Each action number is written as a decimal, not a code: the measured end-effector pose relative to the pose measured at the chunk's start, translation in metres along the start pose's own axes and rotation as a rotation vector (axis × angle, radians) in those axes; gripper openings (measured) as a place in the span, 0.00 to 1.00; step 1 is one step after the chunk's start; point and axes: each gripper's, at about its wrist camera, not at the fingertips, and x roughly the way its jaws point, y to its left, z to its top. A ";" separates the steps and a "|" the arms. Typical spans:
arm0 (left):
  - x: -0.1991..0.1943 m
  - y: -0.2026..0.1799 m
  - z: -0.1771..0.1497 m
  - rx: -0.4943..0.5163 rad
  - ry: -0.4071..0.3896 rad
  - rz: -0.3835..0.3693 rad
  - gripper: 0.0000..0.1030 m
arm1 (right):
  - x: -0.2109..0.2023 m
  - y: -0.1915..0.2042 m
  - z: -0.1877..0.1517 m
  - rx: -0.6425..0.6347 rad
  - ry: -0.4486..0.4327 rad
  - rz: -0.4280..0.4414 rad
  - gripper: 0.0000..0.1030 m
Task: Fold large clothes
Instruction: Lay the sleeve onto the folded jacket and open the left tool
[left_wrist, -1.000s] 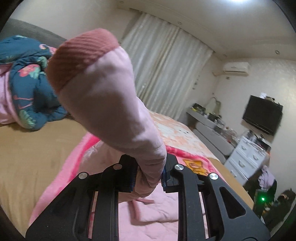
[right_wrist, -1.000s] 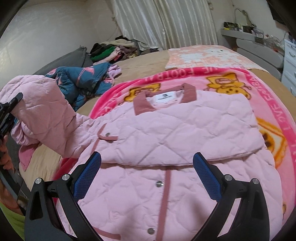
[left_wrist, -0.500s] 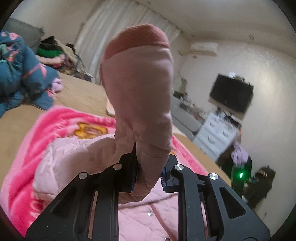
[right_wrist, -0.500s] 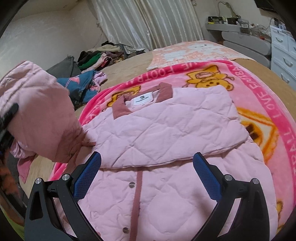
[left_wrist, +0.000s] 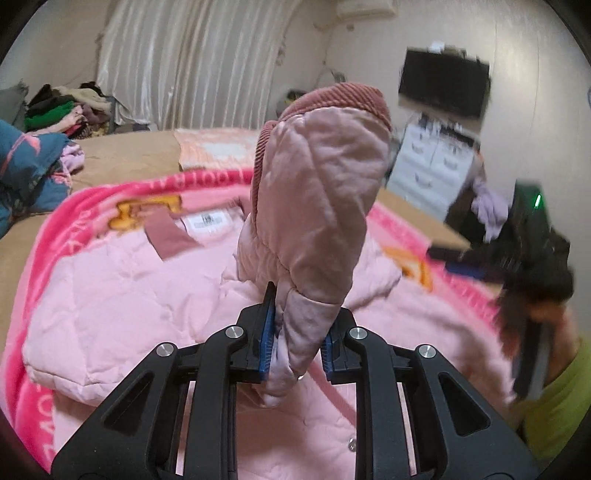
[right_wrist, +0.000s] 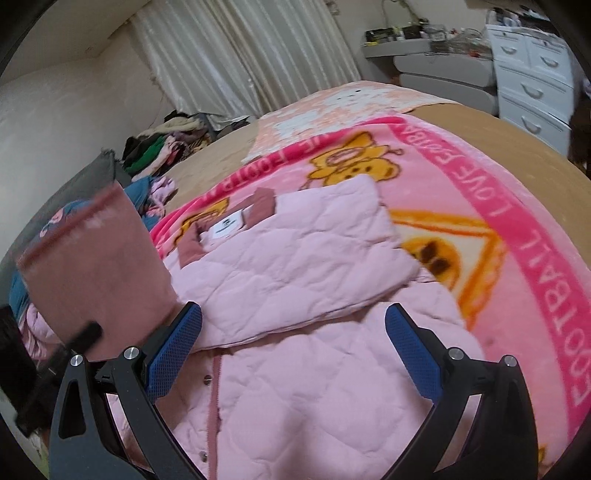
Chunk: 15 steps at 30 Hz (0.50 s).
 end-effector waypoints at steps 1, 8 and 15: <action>0.006 -0.005 -0.004 0.021 0.019 0.010 0.13 | -0.001 -0.005 0.001 0.010 -0.002 -0.005 0.96; 0.037 -0.038 -0.036 0.246 0.089 0.123 0.18 | -0.005 -0.022 0.001 0.038 0.007 -0.015 0.96; 0.047 -0.064 -0.054 0.384 0.190 0.138 0.62 | -0.005 -0.030 -0.002 0.053 0.034 -0.011 0.96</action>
